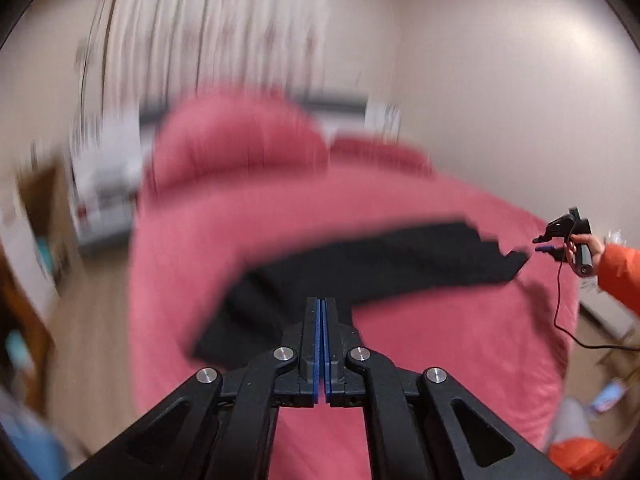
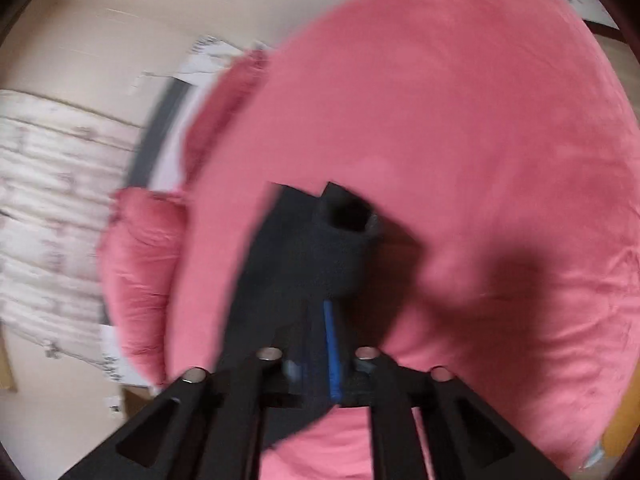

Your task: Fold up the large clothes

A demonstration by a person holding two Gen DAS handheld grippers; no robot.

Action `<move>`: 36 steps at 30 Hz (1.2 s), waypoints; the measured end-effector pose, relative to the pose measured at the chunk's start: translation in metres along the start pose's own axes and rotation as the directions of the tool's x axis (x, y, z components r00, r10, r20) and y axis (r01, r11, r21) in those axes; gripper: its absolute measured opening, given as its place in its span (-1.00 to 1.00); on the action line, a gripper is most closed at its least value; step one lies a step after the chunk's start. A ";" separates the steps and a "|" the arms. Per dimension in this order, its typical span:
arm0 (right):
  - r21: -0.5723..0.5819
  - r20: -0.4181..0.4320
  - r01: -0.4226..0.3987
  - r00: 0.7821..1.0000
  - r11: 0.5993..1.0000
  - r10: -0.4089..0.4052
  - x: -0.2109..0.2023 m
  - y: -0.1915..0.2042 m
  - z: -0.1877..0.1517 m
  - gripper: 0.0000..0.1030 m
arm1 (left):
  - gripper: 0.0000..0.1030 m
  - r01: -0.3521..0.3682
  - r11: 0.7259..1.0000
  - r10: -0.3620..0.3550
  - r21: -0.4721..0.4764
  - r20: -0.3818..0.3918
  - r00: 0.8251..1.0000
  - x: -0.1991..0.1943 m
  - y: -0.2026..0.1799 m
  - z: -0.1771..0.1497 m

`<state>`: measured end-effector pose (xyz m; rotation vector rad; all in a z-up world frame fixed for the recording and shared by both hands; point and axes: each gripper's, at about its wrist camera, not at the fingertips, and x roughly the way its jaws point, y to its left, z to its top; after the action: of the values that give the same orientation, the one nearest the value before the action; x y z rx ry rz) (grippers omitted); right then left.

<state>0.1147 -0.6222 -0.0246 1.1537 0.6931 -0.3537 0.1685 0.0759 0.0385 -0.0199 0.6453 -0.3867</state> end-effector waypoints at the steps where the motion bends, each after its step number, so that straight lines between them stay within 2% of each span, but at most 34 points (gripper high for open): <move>1: 0.031 -0.032 0.018 0.999 0.999 -0.017 0.010 -0.021 -0.002 -0.37 | -0.97 -0.001 0.998 -0.002 -0.067 -0.047 0.999 0.017 0.004 -0.017; 2: 0.072 -0.048 0.013 0.999 0.997 -0.009 0.015 -0.042 -0.004 -0.36 | -0.95 0.005 0.981 -0.027 -0.195 -0.109 0.994 0.039 0.017 -0.042; 3: 0.092 -0.054 -0.008 0.998 0.996 0.013 0.017 -0.053 -0.006 -0.31 | -0.87 0.002 0.963 -0.040 -0.270 -0.136 0.990 0.051 0.024 -0.055; 4: 0.102 -0.064 -0.022 0.998 0.995 0.028 0.017 -0.061 -0.007 -0.22 | -0.77 -0.020 0.933 -0.037 -0.360 -0.152 0.988 0.063 0.034 -0.072; 5: 0.090 -0.074 -0.022 0.997 0.996 0.029 0.017 -0.064 -0.009 -0.20 | -0.44 -0.035 0.912 -0.027 -0.409 -0.145 0.989 0.066 0.038 -0.084; 6: 0.058 -0.076 -0.030 0.996 0.998 0.035 0.016 -0.063 -0.011 -0.17 | -0.07 -0.046 0.887 -0.013 -0.459 -0.125 0.992 0.068 0.043 -0.092; 7: 0.026 -0.079 -0.038 0.996 0.999 0.040 0.017 -0.059 -0.013 -0.10 | 0.08 -0.046 0.853 0.003 -0.520 -0.083 0.997 0.071 0.050 -0.095; 8: 0.008 -0.084 -0.045 0.995 0.999 0.046 0.018 -0.056 -0.015 -0.03 | 0.34 -0.035 0.832 0.012 -0.554 -0.046 0.999 0.072 0.053 -0.096; 9: -0.004 -0.093 -0.055 0.994 0.998 0.055 0.022 -0.054 -0.019 0.12 | 0.57 -0.021 0.806 0.022 -0.591 -0.005 1.000 0.075 0.057 -0.094; 11: 0.001 -0.116 -0.067 0.991 0.998 0.067 0.037 -0.050 -0.028 0.16 | 0.70 -0.018 0.753 0.056 -0.658 0.036 0.998 0.081 0.070 -0.085; 12: 0.011 -0.129 -0.087 0.988 0.996 0.087 0.047 -0.052 -0.033 0.16 | 0.71 0.002 0.729 0.052 -0.685 0.057 0.997 0.085 0.076 -0.085; 14: 0.012 -0.162 -0.109 0.981 0.994 0.109 0.070 -0.043 -0.046 0.16 | 0.71 0.013 0.691 0.036 -0.723 0.053 0.998 0.099 0.085 -0.083; 17: 0.045 -0.162 -0.101 0.981 0.994 0.107 0.101 -0.040 -0.064 0.16 | 0.74 0.007 0.676 0.006 -0.737 0.015 1.000 0.125 0.090 -0.076; 18: 0.085 -0.162 -0.101 0.980 0.991 0.114 0.112 -0.042 -0.069 0.18 | 0.76 0.002 0.663 0.011 -0.749 0.013 1.000 0.129 0.097 -0.074; 19: 0.109 -0.118 -0.096 0.987 0.989 0.108 0.115 -0.045 -0.073 0.22 | 0.79 0.005 0.645 0.009 -0.764 0.015 1.000 0.137 0.101 -0.073; 21: 0.117 -0.054 -0.143 0.987 0.983 0.151 0.113 -0.047 -0.079 0.36 | 0.83 -0.009 0.578 -0.001 -0.816 -0.011 1.000 0.154 0.115 -0.076; 22: 0.100 -0.045 -0.149 0.987 0.984 0.154 0.112 -0.046 -0.080 0.36 | 0.78 -0.002 0.513 -0.025 -0.859 -0.017 1.000 0.161 0.120 -0.082; 23: 0.082 -0.041 -0.151 0.987 0.985 0.155 0.111 -0.046 -0.082 0.35 | 0.42 -0.005 0.481 -0.011 -0.877 -0.012 1.000 0.163 0.121 -0.084; 24: 0.068 -0.039 -0.153 0.987 0.986 0.156 0.111 -0.046 -0.083 0.32 | -0.25 -0.033 0.468 0.019 -0.883 -0.027 0.999 0.161 0.122 -0.085; 25: 0.065 -0.038 -0.158 0.986 0.985 0.161 0.111 -0.046 -0.083 0.31 | -0.54 -0.045 0.467 0.015 -0.883 -0.043 0.999 0.162 0.123 -0.083; 27: 0.083 -0.045 -0.168 0.984 0.982 0.172 0.112 -0.048 -0.081 0.28 | -0.65 0.011 0.454 -0.063 -0.891 -0.019 0.998 0.158 0.126 -0.075; 29: 0.109 -0.059 -0.169 0.983 0.980 0.176 0.106 -0.061 -0.081 0.28 | -0.71 0.065 0.471 -0.112 -0.880 0.013 0.994 0.147 0.135 -0.058; 30: 0.123 -0.068 -0.165 0.982 0.979 0.174 0.108 -0.061 -0.079 0.28 | -0.74 0.091 0.498 -0.139 -0.862 0.025 0.990 0.139 0.142 -0.042; 31: 0.134 -0.076 -0.162 0.982 0.978 0.173 0.108 -0.064 -0.078 0.28 | -0.75 0.124 0.542 -0.162 -0.831 0.042 0.986 0.127 0.150 -0.019; 33: 0.150 -0.088 -0.160 0.981 0.976 0.174 0.112 -0.064 -0.075 0.28 | -0.75 0.147 0.615 -0.159 -0.774 0.060 0.985 0.101 0.162 0.020; 34: 0.154 -0.093 -0.164 0.979 0.974 0.179 0.114 -0.064 -0.074 0.28 | -0.76 0.170 0.643 -0.164 -0.746 0.083 0.983 0.085 0.170 0.044; 36: 0.157 -0.093 -0.174 0.977 0.972 0.189 0.113 -0.068 -0.074 0.24 | -0.76 0.196 0.679 -0.169 -0.707 0.110 0.980 0.061 0.181 0.080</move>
<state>0.1350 -0.5706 -0.1651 1.3745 0.6571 -0.1908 0.3227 0.2145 0.0422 -0.8567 0.7291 -0.3032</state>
